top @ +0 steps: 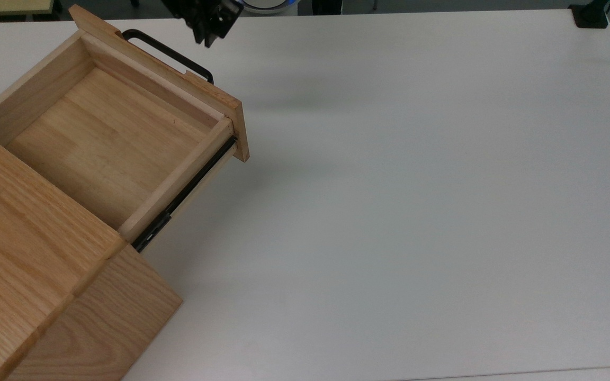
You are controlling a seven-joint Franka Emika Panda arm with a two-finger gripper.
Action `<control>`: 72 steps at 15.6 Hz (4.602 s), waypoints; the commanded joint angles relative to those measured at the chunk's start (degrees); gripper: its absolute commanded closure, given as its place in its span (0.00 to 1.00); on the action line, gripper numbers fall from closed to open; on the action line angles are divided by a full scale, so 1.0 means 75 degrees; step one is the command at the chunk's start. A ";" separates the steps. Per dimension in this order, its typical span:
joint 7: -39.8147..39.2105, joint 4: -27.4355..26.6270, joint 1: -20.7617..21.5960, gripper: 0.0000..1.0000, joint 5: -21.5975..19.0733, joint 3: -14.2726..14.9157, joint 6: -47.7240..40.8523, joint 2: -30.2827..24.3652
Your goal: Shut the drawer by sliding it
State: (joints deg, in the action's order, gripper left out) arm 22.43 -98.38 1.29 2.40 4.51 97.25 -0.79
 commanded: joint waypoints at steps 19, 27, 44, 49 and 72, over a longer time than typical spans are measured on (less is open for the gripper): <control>0.0642 0.2006 -0.1191 0.93 0.0805 0.0242 0.4152 0.2564; 0.0853 0.2547 -0.1484 0.91 0.0770 0.0242 0.5056 0.3175; 0.0384 0.1927 -0.0618 0.00 -0.0200 -0.1703 -0.0569 0.0587; 0.0374 0.1177 0.0143 0.00 -0.0484 -0.1295 -0.0475 0.0094; -0.3108 0.1187 0.0871 0.00 -0.0086 0.0031 -0.0311 0.0117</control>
State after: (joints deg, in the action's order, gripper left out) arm 0.26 -88.06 6.89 1.39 3.93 95.27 1.53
